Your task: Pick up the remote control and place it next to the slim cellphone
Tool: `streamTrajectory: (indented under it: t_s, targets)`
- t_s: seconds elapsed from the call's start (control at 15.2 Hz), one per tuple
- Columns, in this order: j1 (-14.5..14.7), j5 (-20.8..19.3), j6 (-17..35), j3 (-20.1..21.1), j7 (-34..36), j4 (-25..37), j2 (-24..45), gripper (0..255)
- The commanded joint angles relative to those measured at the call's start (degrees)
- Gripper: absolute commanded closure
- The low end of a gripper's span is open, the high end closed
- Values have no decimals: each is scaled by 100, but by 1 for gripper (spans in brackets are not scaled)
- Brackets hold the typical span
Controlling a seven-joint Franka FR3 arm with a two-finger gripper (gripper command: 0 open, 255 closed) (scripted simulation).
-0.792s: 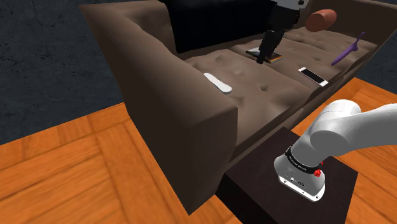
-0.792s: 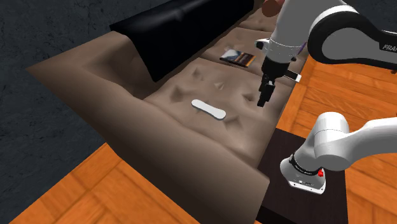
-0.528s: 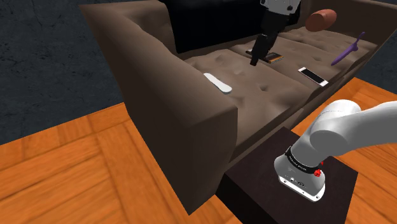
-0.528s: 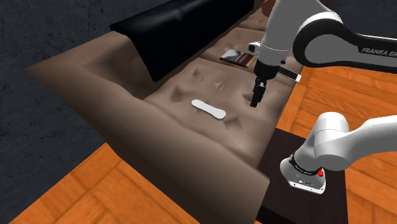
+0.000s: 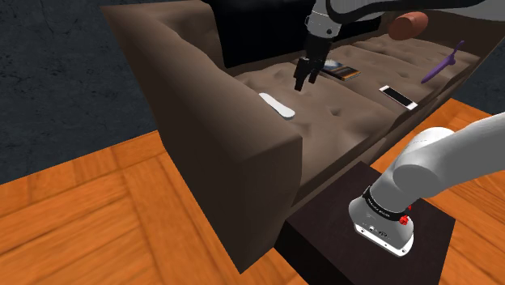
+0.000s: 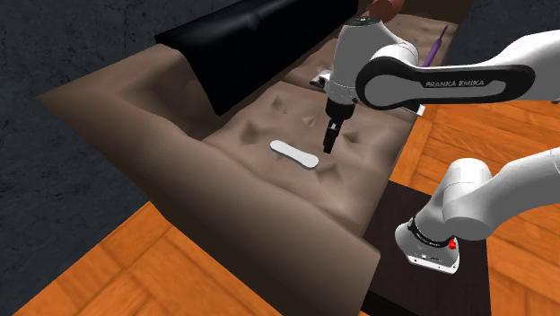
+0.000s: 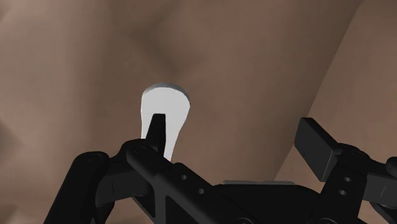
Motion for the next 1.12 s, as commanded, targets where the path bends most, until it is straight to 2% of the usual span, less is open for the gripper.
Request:
streamTrajectory:
  t_s: [0.0, 0.46, 0.86, 1.06]
  targets:
    - [-36, -40, 303, 17, 54, 105, 430, 0]
    - [-177, -223, 1124, -6, 208, 627, 1876, 0]
    - [-269, -388, 1601, -76, 363, 1341, 3156, 0]
    - [-277, -406, 1793, -88, 382, 1362, 3380, 0]
